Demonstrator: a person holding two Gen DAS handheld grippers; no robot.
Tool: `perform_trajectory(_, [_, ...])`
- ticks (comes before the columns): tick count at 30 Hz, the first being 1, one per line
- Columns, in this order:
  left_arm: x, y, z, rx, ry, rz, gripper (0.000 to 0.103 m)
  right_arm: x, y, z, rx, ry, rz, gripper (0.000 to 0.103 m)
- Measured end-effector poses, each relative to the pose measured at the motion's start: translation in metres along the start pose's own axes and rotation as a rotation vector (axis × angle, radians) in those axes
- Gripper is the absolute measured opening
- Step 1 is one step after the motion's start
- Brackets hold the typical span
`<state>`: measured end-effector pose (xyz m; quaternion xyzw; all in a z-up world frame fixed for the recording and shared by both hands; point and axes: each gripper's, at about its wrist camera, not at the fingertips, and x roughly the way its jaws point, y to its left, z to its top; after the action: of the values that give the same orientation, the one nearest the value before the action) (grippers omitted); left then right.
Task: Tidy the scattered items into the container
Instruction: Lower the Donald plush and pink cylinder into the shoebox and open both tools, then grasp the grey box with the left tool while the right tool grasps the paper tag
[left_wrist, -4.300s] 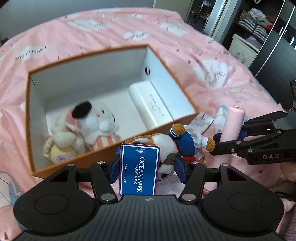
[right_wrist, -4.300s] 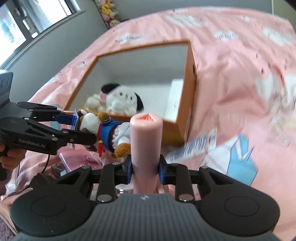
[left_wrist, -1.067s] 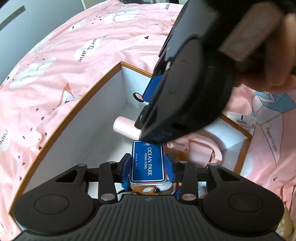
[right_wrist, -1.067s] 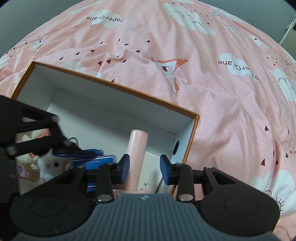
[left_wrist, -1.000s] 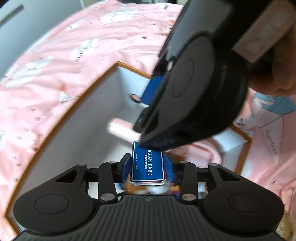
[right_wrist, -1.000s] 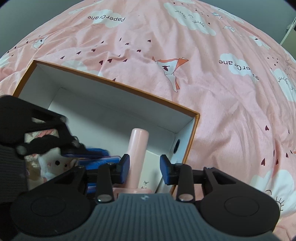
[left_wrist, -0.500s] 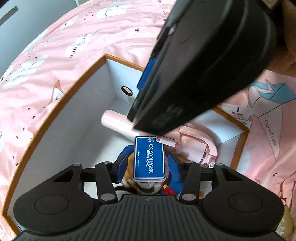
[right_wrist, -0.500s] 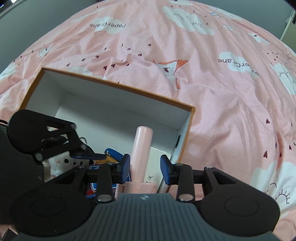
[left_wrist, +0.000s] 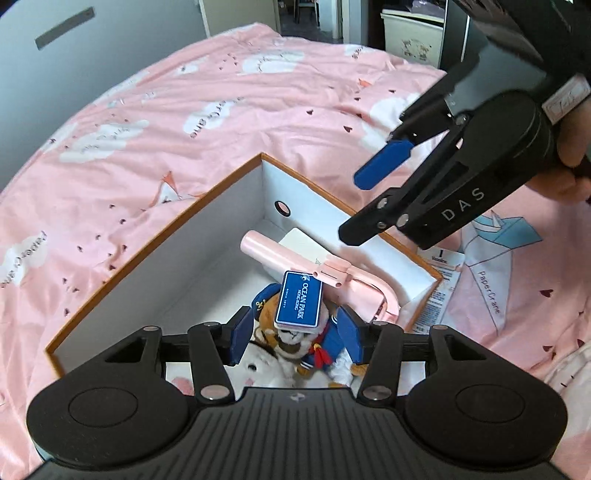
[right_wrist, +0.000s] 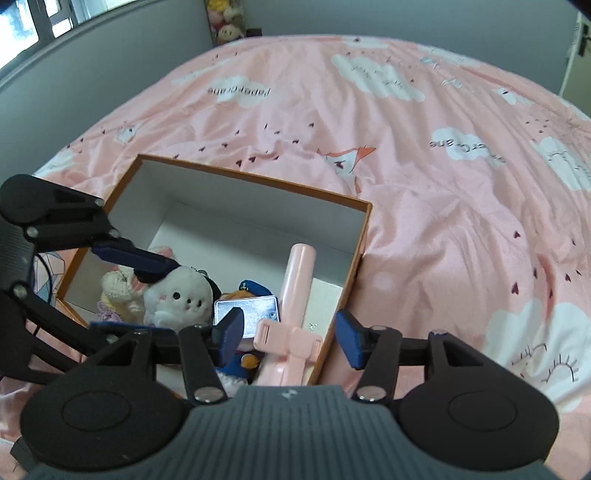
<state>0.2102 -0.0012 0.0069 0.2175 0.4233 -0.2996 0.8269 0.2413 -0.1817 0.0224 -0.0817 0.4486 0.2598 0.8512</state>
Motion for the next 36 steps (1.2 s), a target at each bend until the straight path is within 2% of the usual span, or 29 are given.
perform_trajectory(4, [-0.026, -0.010, -0.013, -0.023, -0.021, 0.054, 0.059, -0.018, 0.009, -0.019, -0.023, -0.072, -0.035, 0.063])
perform_trajectory(8, [-0.049, -0.017, -0.028, -0.091, -0.032, 0.048, 0.059, -0.034, 0.013, -0.041, -0.010, -0.113, -0.066, 0.069])
perform_trajectory(16, [-0.079, -0.030, -0.073, -0.258, -0.050, 0.081, 0.059, -0.036, 0.003, -0.090, 0.156, -0.068, -0.133, 0.068])
perform_trajectory(20, [-0.083, -0.042, -0.095, -0.308, -0.039, 0.060, 0.059, -0.025, -0.009, -0.112, 0.266, -0.027, -0.132, 0.067])
perform_trajectory(23, [-0.087, -0.049, -0.110, -0.335, -0.030, 0.047, 0.059, -0.017, -0.014, -0.121, 0.304, -0.007, -0.136, 0.061])
perform_trajectory(27, [-0.096, -0.057, -0.125, -0.347, -0.026, 0.017, 0.059, -0.005, -0.017, -0.125, 0.328, 0.013, -0.122, 0.061])
perform_trajectory(30, [-0.108, -0.064, -0.135, -0.337, -0.031, 0.002, 0.059, 0.009, -0.023, -0.128, 0.347, 0.043, -0.114, 0.056])
perform_trajectory(36, [-0.124, -0.086, -0.149, -0.252, 0.007, -0.005, 0.059, 0.022, -0.026, -0.136, 0.366, 0.049, -0.093, 0.049])
